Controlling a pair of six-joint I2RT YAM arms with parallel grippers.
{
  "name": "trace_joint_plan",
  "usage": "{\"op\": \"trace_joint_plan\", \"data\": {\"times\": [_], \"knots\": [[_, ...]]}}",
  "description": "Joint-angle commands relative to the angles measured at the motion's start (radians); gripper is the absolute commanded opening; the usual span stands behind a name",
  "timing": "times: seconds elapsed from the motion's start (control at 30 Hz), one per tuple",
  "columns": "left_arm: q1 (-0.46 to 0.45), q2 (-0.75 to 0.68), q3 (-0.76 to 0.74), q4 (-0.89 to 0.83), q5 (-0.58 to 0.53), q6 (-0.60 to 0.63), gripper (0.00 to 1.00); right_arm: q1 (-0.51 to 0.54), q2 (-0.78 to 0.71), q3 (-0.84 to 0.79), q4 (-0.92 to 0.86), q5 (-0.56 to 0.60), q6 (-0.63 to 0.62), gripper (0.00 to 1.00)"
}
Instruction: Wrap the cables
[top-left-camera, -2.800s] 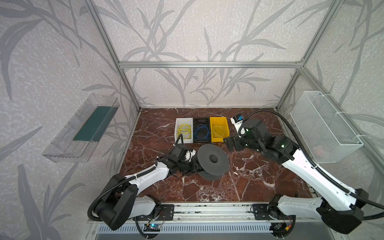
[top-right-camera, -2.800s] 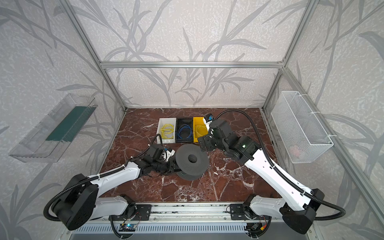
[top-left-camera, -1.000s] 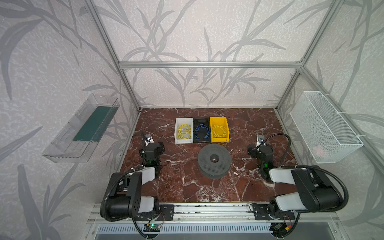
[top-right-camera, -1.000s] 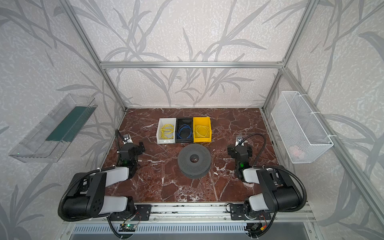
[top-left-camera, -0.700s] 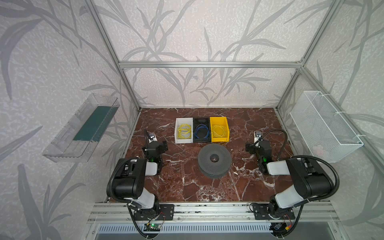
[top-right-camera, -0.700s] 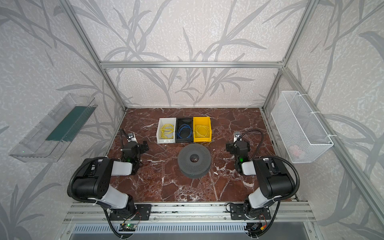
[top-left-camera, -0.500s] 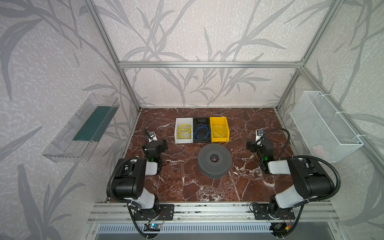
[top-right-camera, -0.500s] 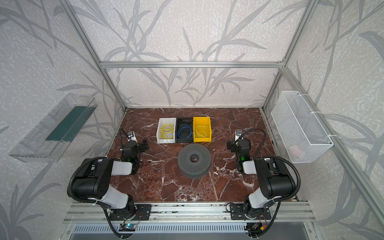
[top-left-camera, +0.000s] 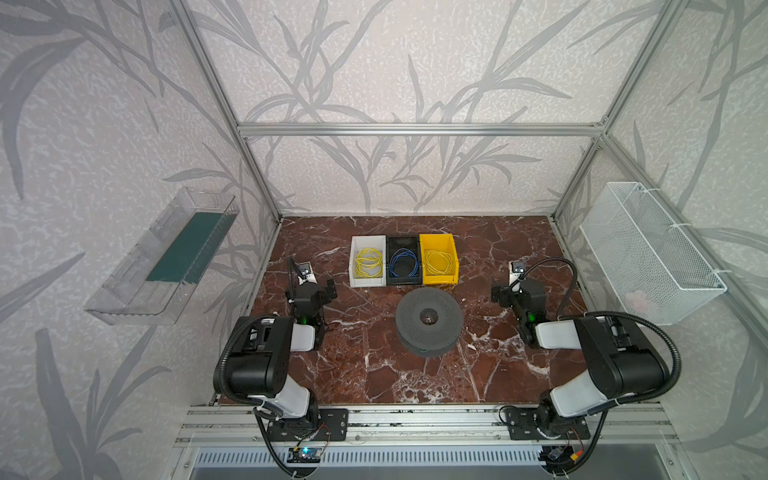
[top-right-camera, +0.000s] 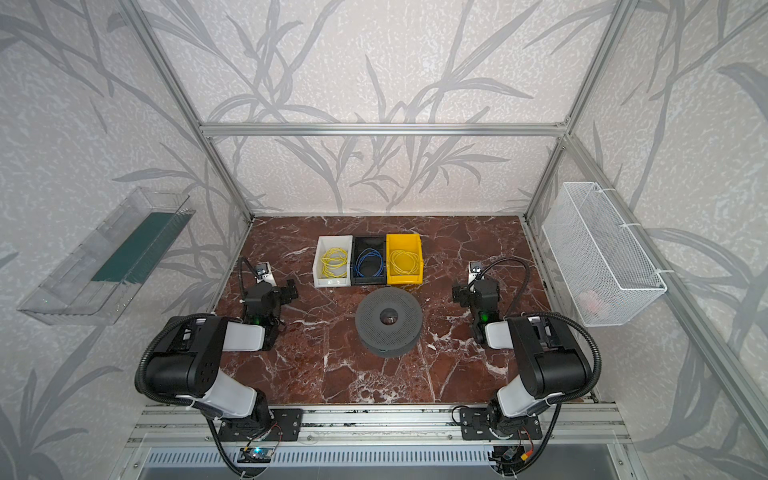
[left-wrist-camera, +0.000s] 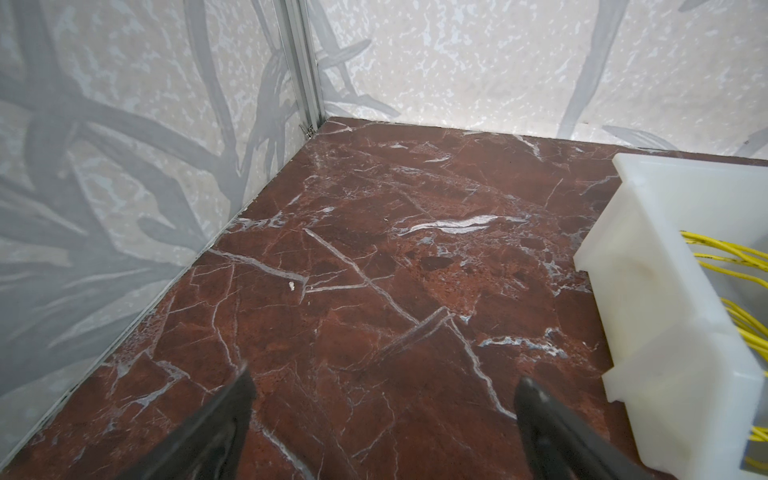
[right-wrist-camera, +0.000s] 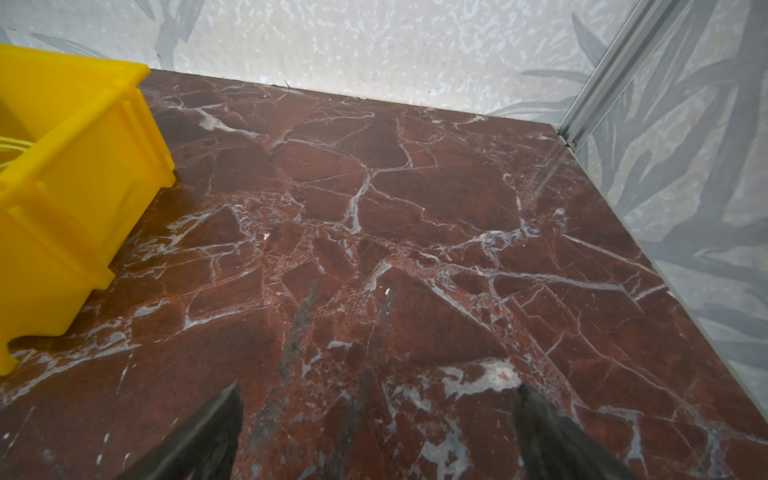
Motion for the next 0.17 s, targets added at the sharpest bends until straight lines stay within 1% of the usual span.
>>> {"op": "trace_joint_plan", "data": {"times": [0.0,0.13], "knots": [[-0.002,0.010,0.016,0.020,0.011,0.024,0.99,-0.001,-0.021,0.010,0.011,-0.005,0.006,0.99],[0.001,0.010,0.016,0.019,0.014,0.022,0.99,-0.001,-0.021,0.010,0.009,-0.006,0.005,0.99]]}}
